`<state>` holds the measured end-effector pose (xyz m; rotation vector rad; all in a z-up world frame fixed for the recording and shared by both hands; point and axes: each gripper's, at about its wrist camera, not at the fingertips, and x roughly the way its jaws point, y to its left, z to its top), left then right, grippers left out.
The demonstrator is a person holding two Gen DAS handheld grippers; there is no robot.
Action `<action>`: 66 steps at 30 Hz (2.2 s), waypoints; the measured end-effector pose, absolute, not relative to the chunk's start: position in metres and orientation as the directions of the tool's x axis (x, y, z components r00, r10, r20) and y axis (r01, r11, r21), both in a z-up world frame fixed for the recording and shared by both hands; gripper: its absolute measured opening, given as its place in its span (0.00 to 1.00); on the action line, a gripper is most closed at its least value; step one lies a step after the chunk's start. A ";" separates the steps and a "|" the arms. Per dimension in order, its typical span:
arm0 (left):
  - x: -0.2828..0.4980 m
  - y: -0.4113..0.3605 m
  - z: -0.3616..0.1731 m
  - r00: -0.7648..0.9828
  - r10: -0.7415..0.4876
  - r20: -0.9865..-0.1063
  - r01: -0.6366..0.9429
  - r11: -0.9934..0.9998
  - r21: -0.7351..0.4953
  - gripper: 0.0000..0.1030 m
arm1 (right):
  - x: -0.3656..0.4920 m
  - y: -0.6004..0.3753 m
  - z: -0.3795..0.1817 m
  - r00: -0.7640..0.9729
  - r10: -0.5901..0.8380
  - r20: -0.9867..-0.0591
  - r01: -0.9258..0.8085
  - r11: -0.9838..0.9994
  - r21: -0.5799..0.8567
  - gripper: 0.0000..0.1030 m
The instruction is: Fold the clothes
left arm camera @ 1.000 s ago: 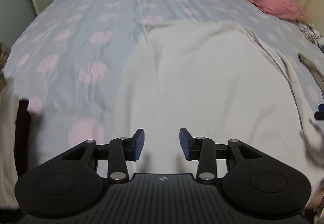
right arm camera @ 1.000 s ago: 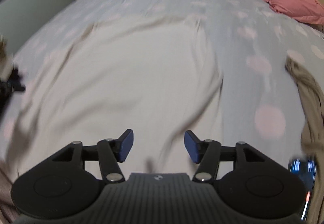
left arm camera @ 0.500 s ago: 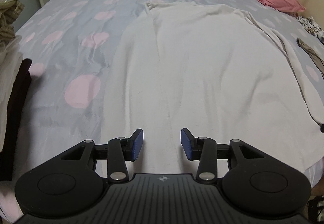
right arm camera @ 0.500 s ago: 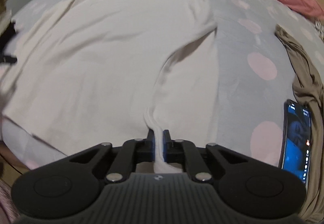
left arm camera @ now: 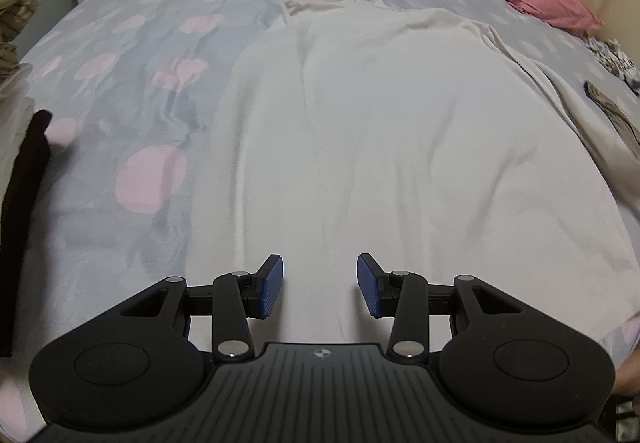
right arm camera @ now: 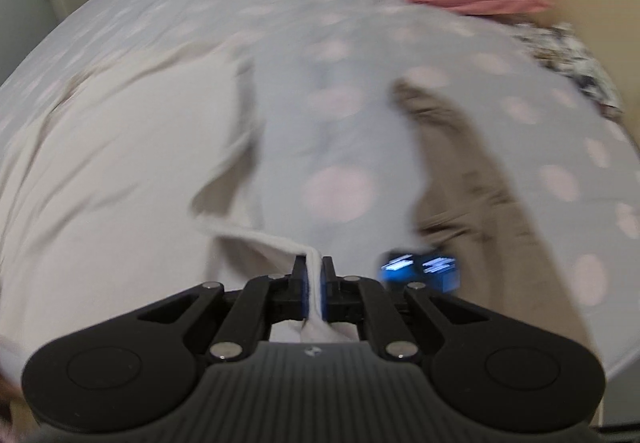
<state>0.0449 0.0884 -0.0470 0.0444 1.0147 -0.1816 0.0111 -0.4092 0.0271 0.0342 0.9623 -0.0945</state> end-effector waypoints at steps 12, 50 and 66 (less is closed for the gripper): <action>0.046 0.083 -0.054 0.496 -0.099 -0.863 0.179 0.984 -0.010 0.40 | 0.080 -0.542 0.037 0.534 -0.348 -0.770 0.400 0.907 -0.133 0.06; 0.017 0.142 -0.001 0.591 -0.105 -0.800 0.009 0.992 -0.123 0.00 | -0.002 -0.361 -0.030 0.512 0.079 -0.856 -0.029 0.997 0.075 0.46; 0.059 0.204 0.025 0.574 0.333 -0.748 -0.212 0.943 0.256 0.02 | -0.016 -0.339 -0.042 0.469 0.144 -0.871 -0.115 0.988 0.102 0.47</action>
